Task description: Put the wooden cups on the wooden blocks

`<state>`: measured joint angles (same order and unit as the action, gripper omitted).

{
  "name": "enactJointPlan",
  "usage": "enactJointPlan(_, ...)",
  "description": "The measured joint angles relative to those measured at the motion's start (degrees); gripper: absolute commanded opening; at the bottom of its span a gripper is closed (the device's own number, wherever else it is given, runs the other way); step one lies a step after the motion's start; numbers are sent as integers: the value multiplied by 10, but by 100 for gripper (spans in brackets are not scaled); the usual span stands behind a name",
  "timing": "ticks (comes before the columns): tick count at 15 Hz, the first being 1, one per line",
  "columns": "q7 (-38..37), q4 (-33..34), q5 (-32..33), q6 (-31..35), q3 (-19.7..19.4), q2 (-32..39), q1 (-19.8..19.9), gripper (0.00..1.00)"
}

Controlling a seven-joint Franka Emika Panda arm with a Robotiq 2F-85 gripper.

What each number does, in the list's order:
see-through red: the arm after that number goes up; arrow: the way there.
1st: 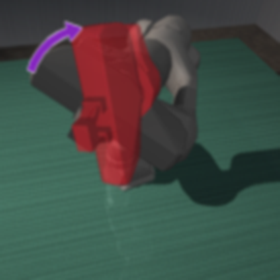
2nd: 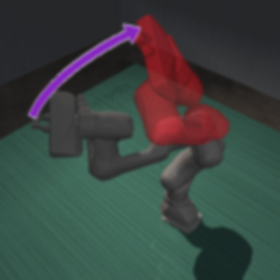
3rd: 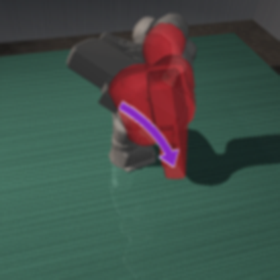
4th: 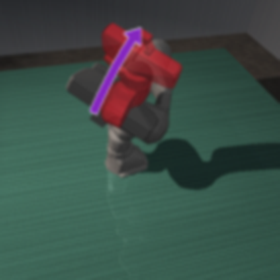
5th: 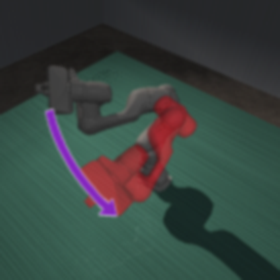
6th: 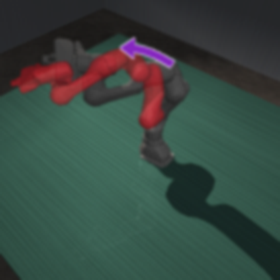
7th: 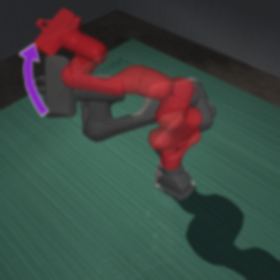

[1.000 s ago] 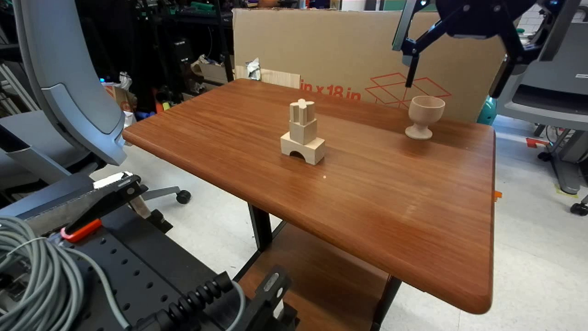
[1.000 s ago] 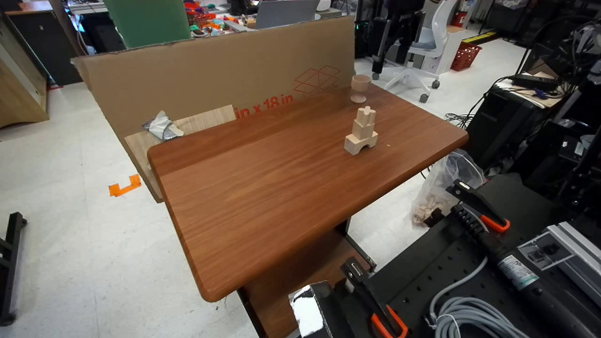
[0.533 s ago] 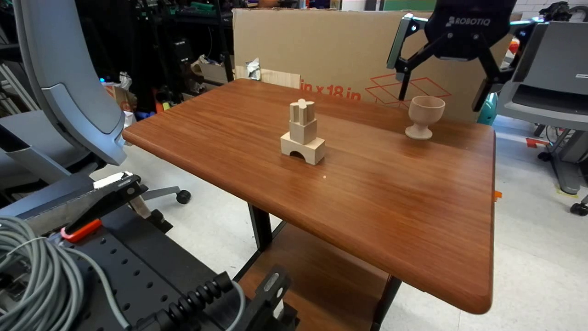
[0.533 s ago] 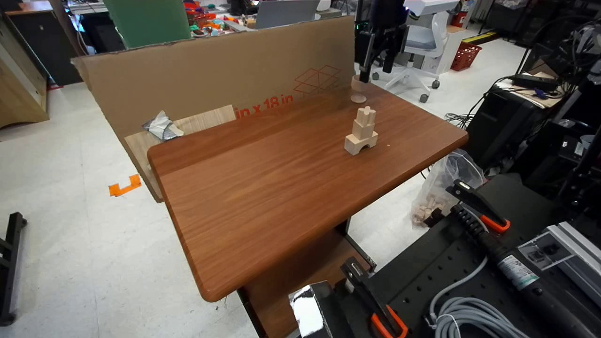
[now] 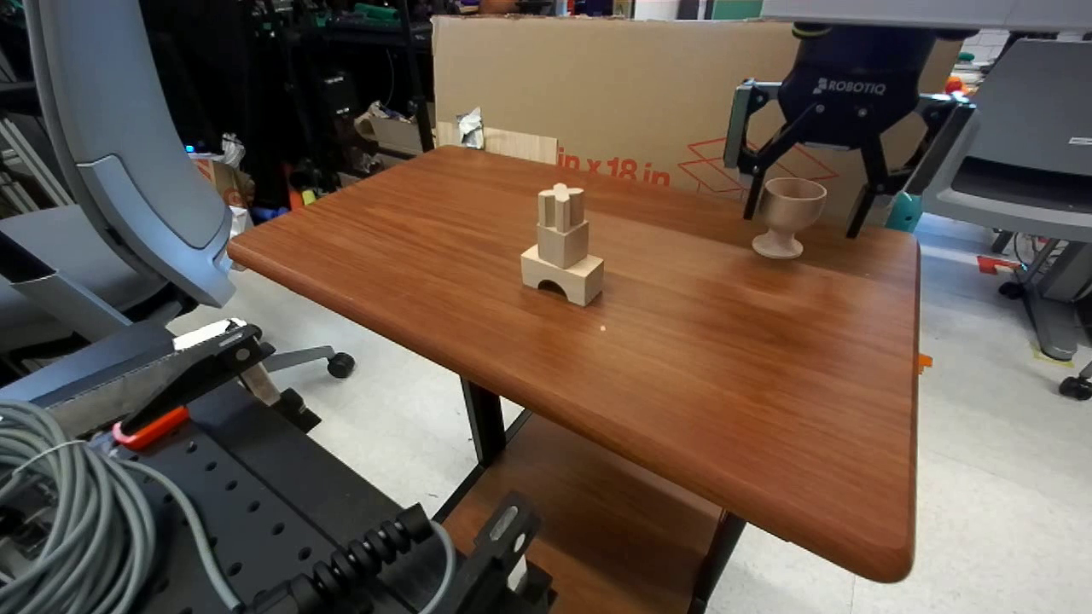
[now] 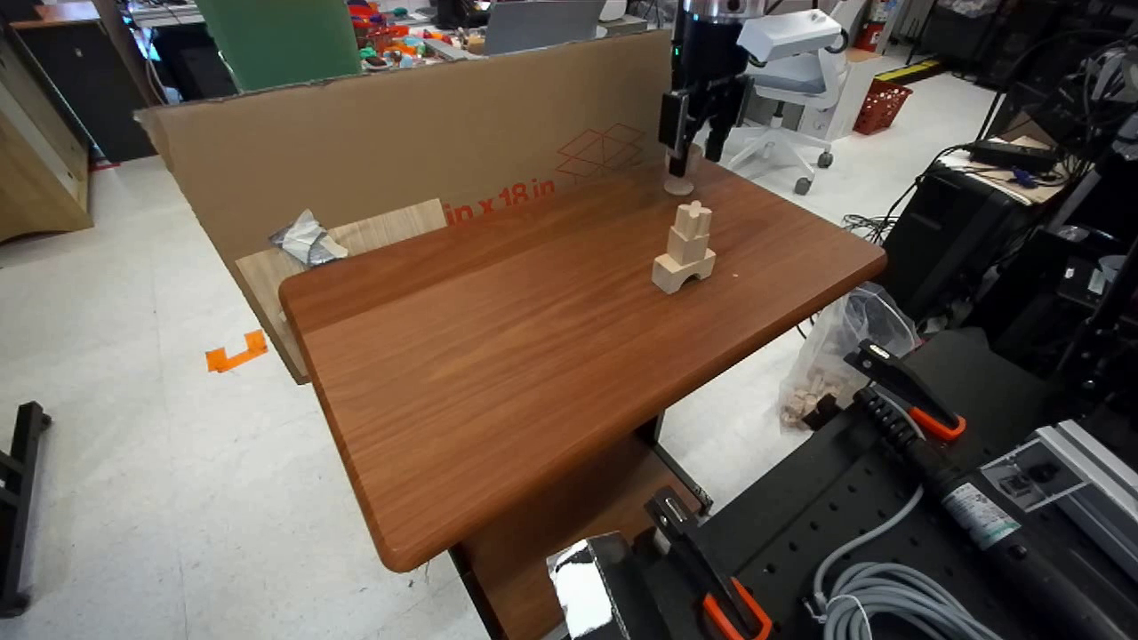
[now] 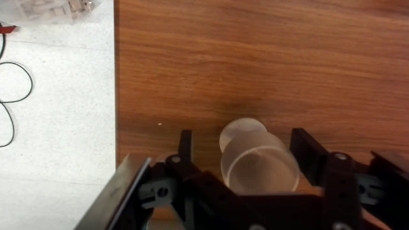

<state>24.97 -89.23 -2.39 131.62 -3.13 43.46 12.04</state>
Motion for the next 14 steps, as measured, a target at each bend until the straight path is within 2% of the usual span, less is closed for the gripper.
enactJointPlan(3, 0, 12, 0, 0, 6, 11, 0, 28)
enactJointPlan(9, 1, 23, 0, -1, 24, 5, -1, 28)
enactJointPlan(14, 1, -9, 0, -35, 30, -65, 0, 28)
